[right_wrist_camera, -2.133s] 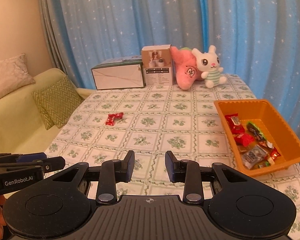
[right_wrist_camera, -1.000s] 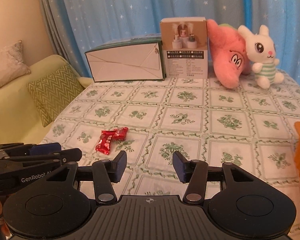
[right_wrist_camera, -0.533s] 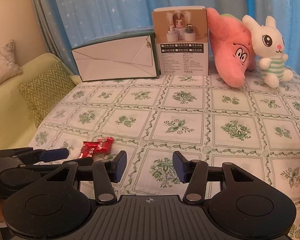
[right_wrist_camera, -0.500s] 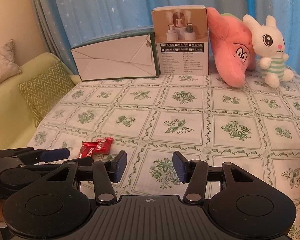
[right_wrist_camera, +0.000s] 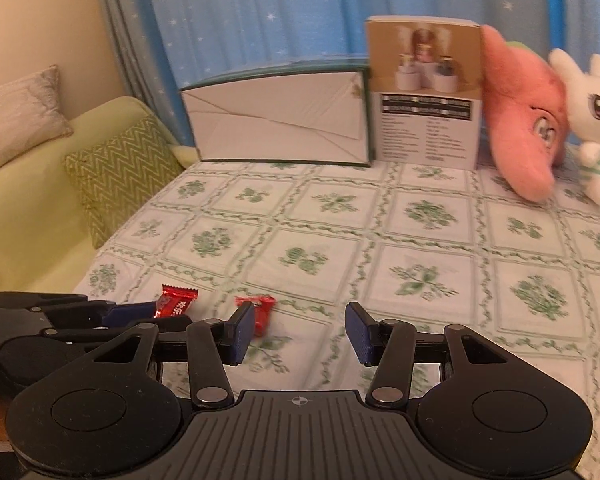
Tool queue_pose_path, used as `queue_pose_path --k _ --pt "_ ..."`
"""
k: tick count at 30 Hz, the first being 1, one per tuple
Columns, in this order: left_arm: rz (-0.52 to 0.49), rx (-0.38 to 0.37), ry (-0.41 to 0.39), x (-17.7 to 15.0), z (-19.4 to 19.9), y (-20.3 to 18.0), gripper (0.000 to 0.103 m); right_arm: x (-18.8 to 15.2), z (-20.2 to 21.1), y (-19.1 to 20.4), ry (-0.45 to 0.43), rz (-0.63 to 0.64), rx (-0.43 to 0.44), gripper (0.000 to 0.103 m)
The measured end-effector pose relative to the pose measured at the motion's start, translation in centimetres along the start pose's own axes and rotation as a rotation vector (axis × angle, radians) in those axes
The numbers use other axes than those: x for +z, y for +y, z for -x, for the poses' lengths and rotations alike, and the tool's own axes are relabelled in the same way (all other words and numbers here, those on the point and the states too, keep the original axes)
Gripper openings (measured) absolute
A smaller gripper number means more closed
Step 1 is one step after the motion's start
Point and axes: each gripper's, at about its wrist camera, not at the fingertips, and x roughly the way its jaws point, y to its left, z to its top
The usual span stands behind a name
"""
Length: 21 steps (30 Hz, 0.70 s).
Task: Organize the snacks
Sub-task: 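Grasp a dark red candy with the left tool while the right tool grasps a small red candy, then carry both red candies over the orange tray with both tools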
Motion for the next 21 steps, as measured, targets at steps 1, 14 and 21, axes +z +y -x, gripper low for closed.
queue_pose_path --k 1,14,21 --pt "0.006 0.003 -0.005 0.1 0.2 0.2 0.021 0.1 -0.4 0.4 -0.001 0.010 0.010 0.051" --pt "0.037 0.032 -0.003 -0.1 0.2 1.1 0.021 -1.1 -4.8 2.3 0.022 0.081 0.038 0.034" --pt "0.022 0.029 0.009 -0.4 0.1 0.3 0.021 -1.5 -4.2 1.8 0.027 0.107 0.019 0.020"
